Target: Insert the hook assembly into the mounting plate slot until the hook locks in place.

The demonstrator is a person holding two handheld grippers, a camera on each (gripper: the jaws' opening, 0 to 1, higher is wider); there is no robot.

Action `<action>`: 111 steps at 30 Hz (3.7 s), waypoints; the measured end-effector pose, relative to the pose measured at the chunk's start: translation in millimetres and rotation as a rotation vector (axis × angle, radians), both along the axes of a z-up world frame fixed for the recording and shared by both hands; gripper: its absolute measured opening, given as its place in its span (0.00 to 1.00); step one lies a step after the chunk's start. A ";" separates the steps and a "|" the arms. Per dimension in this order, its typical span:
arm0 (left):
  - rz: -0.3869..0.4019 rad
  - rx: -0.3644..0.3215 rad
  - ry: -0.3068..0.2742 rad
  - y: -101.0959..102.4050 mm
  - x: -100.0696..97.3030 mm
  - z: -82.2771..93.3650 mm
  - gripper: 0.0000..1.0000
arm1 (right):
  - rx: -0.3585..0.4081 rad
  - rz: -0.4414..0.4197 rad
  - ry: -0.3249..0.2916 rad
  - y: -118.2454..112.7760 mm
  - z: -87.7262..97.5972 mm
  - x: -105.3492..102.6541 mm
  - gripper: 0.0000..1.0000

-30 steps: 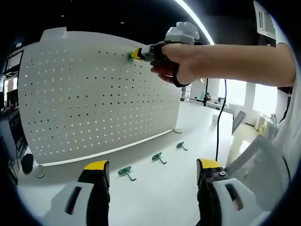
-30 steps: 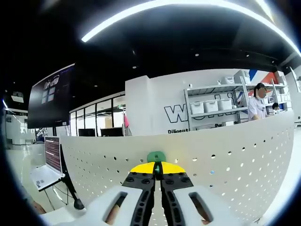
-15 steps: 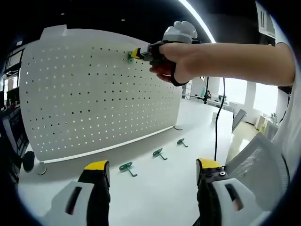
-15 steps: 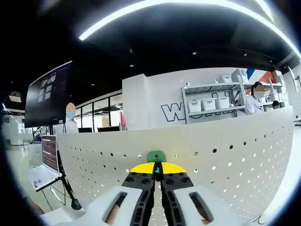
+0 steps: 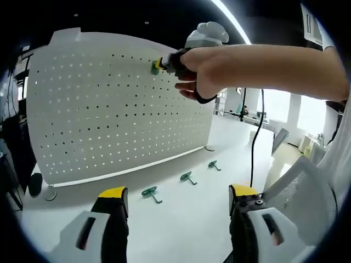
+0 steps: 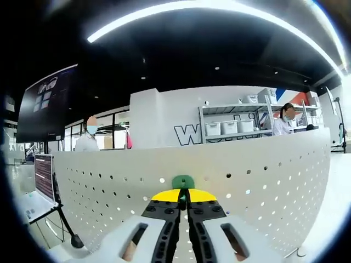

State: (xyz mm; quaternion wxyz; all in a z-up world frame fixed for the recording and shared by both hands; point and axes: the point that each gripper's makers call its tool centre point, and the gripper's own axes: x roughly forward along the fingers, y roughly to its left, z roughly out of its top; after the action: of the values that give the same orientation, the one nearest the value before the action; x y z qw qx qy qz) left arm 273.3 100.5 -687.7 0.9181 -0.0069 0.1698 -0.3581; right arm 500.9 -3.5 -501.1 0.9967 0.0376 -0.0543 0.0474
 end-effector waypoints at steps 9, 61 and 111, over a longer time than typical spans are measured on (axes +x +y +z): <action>0.006 -0.007 -0.004 1.8 0.7 0.8 0.77 | -0.003 0.014 0.022 0.7 -1.0 -1.1 0.03; 0.033 0.013 -0.030 5.9 5.0 4.6 0.78 | -0.085 0.555 0.013 4.7 -15.9 -60.3 0.55; 0.051 0.007 -0.040 10.7 6.2 8.7 0.80 | -0.182 0.604 0.275 -100.2 -159.4 -216.3 0.61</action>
State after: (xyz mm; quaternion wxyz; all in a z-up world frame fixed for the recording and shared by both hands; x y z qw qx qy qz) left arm 279.5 111.2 -679.0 0.9302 -0.0008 0.1524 -0.3338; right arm 284.6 -103.8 -660.5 0.9350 -0.0309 0.0988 0.3393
